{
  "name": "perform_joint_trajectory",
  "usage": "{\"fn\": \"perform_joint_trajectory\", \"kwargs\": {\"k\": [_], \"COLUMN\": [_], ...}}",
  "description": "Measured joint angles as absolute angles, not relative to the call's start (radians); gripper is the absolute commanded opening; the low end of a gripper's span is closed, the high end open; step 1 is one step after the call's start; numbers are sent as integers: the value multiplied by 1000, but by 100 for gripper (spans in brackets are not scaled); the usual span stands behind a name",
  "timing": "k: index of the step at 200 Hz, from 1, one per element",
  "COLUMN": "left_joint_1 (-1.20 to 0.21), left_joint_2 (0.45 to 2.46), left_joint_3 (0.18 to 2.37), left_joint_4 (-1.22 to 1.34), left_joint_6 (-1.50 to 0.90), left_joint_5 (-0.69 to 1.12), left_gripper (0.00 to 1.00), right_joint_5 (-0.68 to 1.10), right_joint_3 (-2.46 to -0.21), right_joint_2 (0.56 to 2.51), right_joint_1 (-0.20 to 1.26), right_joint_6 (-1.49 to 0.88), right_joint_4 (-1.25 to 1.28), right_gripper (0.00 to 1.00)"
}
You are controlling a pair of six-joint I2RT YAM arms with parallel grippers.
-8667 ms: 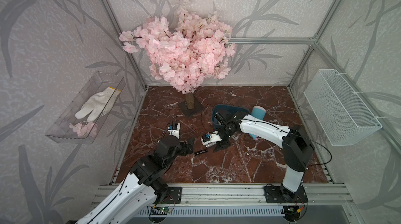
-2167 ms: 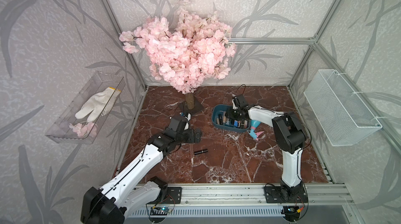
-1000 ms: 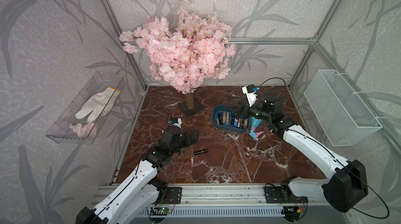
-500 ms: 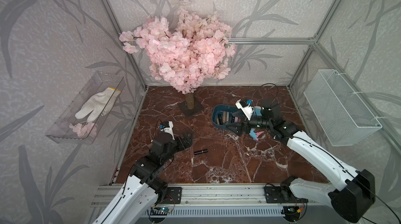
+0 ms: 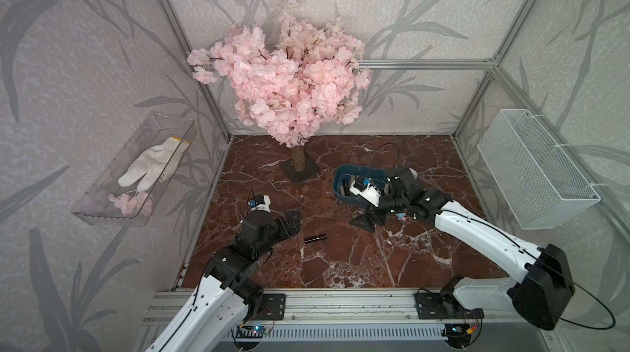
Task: Put the lipstick into the storage box
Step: Pick up the lipstick at the center of the board.
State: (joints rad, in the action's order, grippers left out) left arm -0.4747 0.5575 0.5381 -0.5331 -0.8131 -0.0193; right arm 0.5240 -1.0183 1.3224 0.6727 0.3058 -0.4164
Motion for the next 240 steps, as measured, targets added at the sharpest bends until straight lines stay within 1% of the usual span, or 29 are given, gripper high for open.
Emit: {"fn": "perform_joint_trajectory", "kwargs": {"k": [36,80,157,189,240], "left_joint_1": [-475,-474,-471,-471,-469], "left_joint_2": [563,609,636,654,745], "left_joint_3": [541,598,674,701,774], "left_joint_4": [-599,-714,-871,-921,-986], "left_joint_6": [-832,-860,-911,-938,-941], "left_joint_5": [-77,-150,-237,-263,-310], "left_gripper": [100,100,100,100,100], "right_joint_5": [464,392,312,290,268], "right_joint_3": [-1056,-1107,-1254,-1302,-1362], "right_joint_2": [1386,1486,1665,1706,1784], "right_joint_1": [738,816,919,937,954], "right_joint_6": [376,423,454,470,486], "right_joint_4": [-451,-461,-481,-501,-529], "right_gripper": [97,90,87,86,84]}}
